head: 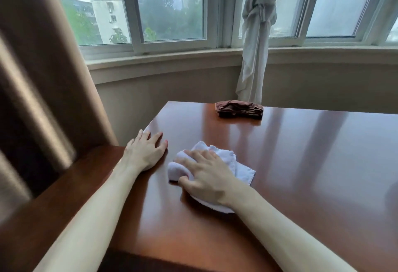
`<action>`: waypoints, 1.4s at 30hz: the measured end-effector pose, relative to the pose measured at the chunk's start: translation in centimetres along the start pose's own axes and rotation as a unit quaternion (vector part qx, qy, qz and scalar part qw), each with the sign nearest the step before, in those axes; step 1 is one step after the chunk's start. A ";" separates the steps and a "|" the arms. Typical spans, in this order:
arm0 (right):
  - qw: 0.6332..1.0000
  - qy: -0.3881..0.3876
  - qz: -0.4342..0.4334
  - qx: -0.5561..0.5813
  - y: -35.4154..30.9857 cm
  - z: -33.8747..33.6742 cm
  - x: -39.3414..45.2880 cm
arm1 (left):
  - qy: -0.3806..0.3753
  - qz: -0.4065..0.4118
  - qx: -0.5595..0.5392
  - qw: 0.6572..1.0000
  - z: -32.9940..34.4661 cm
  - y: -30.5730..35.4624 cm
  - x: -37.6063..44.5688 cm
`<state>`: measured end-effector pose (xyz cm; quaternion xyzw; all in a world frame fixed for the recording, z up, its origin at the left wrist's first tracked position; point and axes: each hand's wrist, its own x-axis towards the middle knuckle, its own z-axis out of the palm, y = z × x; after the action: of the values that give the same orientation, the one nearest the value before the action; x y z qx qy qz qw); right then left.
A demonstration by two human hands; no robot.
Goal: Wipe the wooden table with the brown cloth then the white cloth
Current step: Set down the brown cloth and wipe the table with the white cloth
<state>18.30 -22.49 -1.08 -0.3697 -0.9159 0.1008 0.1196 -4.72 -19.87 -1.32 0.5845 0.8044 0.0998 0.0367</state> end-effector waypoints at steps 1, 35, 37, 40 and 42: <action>1.000 0.004 -0.004 0.017 -0.3 -0.2 -1.0 | 0.001 0.003 0.003 1.000 0.1 0.0 0.1; 0.995 0.037 0.094 -0.019 4.3 0.0 8.1 | 0.028 0.001 -0.044 0.999 0.2 -0.1 0.5; 0.997 0.031 0.068 -0.017 2.6 -0.2 4.2 | 0.025 0.004 -0.037 0.999 0.0 -0.1 0.2; 0.999 0.032 0.027 -0.010 1.0 0.0 -0.4 | 0.023 0.007 -0.027 0.999 0.0 0.0 0.0; 0.999 0.033 0.027 -0.001 1.0 -0.1 -0.8 | 0.023 0.008 -0.021 0.999 0.0 -0.1 0.2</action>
<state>19.54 -22.40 -1.37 -0.3980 -0.9010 0.0909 0.1466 -4.88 -19.73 -1.37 0.5874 0.7982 0.1301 0.0298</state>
